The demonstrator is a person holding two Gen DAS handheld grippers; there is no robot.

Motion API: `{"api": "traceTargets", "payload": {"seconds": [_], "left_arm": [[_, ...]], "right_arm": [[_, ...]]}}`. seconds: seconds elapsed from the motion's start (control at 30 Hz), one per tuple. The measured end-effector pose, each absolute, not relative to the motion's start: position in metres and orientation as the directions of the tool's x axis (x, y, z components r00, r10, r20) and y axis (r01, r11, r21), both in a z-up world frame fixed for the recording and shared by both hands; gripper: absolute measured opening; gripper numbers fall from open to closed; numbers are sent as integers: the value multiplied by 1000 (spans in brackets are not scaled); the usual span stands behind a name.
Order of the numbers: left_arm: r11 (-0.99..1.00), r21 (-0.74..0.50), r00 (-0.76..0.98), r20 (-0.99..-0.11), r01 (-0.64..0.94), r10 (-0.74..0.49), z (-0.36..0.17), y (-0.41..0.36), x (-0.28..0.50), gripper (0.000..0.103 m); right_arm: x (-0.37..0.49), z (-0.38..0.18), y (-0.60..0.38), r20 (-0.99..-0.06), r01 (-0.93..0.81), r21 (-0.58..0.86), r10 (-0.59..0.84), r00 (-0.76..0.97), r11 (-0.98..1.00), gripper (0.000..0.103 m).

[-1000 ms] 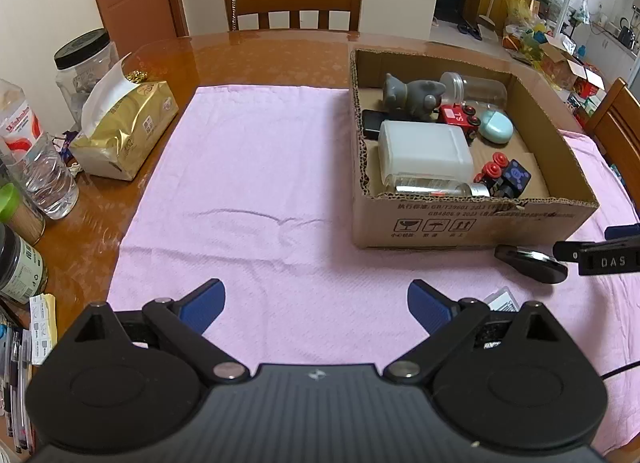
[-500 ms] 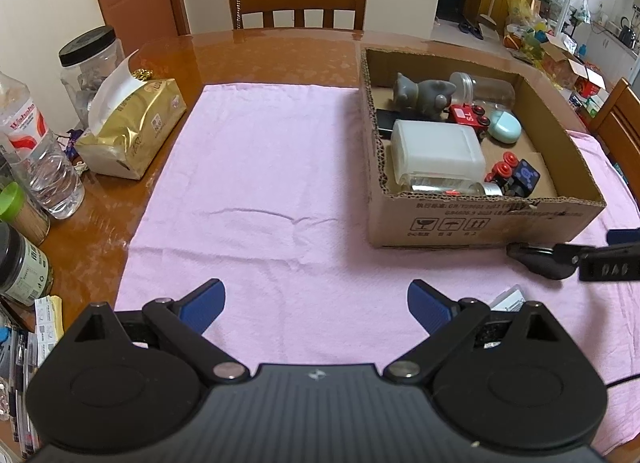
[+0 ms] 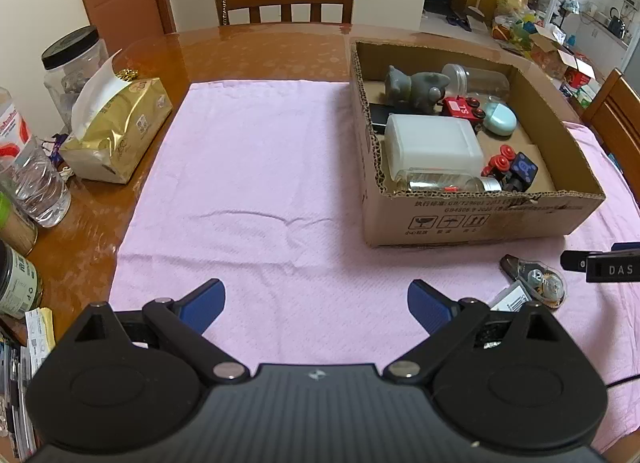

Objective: Organize rigid objects
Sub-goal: 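Move the right gripper down to the clear correction tape dispenser on the cloth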

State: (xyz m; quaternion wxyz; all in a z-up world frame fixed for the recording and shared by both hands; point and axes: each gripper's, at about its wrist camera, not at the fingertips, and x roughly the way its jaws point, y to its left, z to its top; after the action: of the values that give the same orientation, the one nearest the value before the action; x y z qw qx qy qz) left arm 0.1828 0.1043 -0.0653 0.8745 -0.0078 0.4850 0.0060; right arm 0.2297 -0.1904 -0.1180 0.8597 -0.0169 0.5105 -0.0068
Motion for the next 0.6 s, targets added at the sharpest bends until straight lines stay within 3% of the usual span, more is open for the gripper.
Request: {"api": "traceTargets", "payload": {"seconds": [0.23, 0.6], "left_arm": [[1000, -9, 520, -854, 8, -12, -69, 104, 185, 97], [998, 21, 504, -864, 54, -9, -77, 98, 183, 97]], "right_arm": [[231, -120, -154, -869, -67, 38, 66, 490, 997, 103], [241, -148, -143, -886, -39, -43, -20, 463, 998, 103]]}}
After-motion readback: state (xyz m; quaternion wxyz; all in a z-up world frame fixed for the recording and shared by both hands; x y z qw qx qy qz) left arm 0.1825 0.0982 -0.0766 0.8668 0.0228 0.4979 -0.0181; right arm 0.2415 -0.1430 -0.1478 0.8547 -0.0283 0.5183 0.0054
